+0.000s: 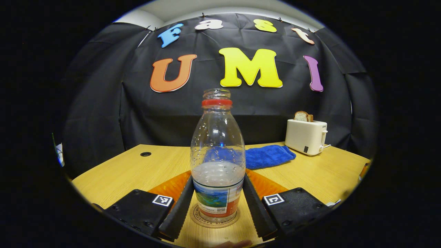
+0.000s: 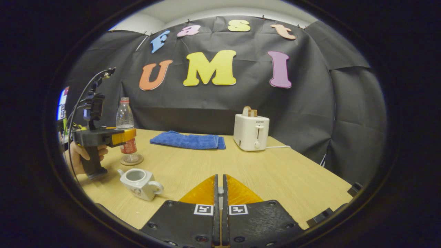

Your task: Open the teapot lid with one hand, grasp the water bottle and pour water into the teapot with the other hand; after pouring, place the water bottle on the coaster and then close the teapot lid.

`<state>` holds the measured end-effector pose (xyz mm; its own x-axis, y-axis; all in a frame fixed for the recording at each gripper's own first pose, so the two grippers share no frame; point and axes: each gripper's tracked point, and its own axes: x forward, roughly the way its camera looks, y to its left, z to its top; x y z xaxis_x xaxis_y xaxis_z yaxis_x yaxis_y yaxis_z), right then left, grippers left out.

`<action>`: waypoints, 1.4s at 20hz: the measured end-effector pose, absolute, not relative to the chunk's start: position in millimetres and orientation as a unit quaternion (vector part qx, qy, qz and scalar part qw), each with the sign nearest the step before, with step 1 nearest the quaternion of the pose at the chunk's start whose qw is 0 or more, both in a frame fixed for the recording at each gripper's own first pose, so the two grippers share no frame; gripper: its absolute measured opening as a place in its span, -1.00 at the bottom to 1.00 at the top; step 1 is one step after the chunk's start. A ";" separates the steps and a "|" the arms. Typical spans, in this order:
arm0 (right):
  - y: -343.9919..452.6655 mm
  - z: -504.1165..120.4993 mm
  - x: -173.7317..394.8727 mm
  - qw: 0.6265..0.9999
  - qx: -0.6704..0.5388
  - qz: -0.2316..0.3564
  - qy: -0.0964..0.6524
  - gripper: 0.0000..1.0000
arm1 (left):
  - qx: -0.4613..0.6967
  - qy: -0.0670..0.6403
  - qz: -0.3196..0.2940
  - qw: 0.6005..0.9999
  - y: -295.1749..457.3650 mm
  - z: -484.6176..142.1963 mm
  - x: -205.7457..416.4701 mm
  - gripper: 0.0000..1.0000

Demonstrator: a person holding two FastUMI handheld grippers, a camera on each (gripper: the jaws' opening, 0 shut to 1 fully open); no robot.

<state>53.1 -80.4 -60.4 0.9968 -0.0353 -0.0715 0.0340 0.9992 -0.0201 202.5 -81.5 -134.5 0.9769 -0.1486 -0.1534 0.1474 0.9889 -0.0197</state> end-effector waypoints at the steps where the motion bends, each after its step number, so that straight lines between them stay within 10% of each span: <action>1: -80.9 -60.3 54.2 0.999 -0.008 -0.017 0.037 -0.95 | -0.003 0.075 -0.075 0.994 -80.9 -134.7 203.1 0.63; 28: -38.5 -33.4 31.2 0.999 -0.016 0.027 0.012 -0.97 | -0.007 0.036 -0.015 0.999 -62.6 -59.6 71.4 0.87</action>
<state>31.2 -38.5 -33.4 0.9983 0.0526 -0.0242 -0.0534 0.9981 -0.0323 71.4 -62.6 -59.6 0.9970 -0.0313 -0.0708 0.0303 0.9994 -0.0150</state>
